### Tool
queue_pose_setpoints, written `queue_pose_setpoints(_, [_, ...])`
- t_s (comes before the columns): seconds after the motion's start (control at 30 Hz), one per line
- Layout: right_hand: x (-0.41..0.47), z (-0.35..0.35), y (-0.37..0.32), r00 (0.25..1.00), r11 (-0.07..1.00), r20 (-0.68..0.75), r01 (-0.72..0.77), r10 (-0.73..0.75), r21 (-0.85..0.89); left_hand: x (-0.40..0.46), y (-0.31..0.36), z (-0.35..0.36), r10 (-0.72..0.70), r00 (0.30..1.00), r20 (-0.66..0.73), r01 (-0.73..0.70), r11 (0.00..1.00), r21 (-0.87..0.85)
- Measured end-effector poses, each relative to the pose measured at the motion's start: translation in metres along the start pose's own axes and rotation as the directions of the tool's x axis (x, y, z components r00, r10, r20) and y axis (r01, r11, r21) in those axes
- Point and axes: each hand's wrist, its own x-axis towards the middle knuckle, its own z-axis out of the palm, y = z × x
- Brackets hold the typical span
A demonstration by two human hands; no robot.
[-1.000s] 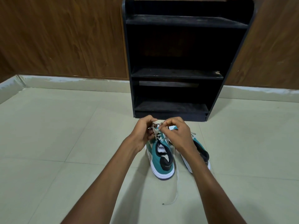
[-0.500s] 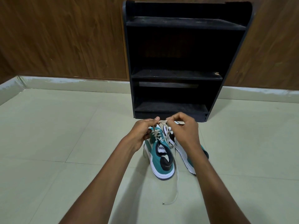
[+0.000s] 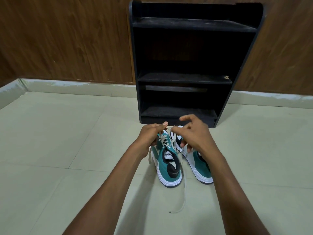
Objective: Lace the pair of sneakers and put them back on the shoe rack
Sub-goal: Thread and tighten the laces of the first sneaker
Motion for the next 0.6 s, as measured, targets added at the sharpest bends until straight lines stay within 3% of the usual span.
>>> queue_pose_setpoints(0.1, [0.004, 0.013, 0.012, 0.995, 0.977, 0.073, -0.055, 0.072, -0.207, -0.002, -0.004, 0.000, -0.001, 0.998, 0.056, 0.000, 1.000, 0.009])
queue_pose_setpoints(0.17, [0.004, 0.017, 0.023, 0.996, 0.973, 0.093, 0.005, 0.016, -0.229, -0.004, -0.005, 0.000, 0.006, 0.997, 0.072, -0.006, 1.000, 0.004])
queue_pose_setpoints(0.27, [0.003, 0.017, 0.034, 1.000, 0.995, 0.003, 0.030, -0.030, -0.094, -0.003, -0.007, -0.004, 0.039, 0.999, 0.018, -0.038, 0.999, -0.011])
queue_pose_setpoints(0.33, [0.004, 0.014, 0.037, 0.997, 0.998, -0.051, -0.060, 0.062, 0.037, -0.003, -0.014, -0.011, 0.031, 0.999, -0.029, -0.031, 0.999, -0.011])
queue_pose_setpoints(0.4, [0.004, 0.010, 0.039, 0.986, 0.986, -0.054, -0.152, 0.155, 0.063, -0.003, -0.024, -0.021, 0.017, 0.999, -0.034, -0.016, 0.999, 0.030])
queue_pose_setpoints(0.53, [0.006, 0.011, 0.051, 0.963, 0.961, -0.059, -0.268, 0.265, -0.063, 0.005, -0.059, -0.040, 0.083, 0.983, -0.166, -0.028, 0.950, 0.312])
queue_pose_setpoints(0.6, [0.004, 0.014, 0.057, 0.959, 0.952, -0.062, -0.281, 0.276, -0.122, 0.007, -0.072, -0.045, 0.169, 0.945, -0.279, 0.019, 0.825, 0.564])
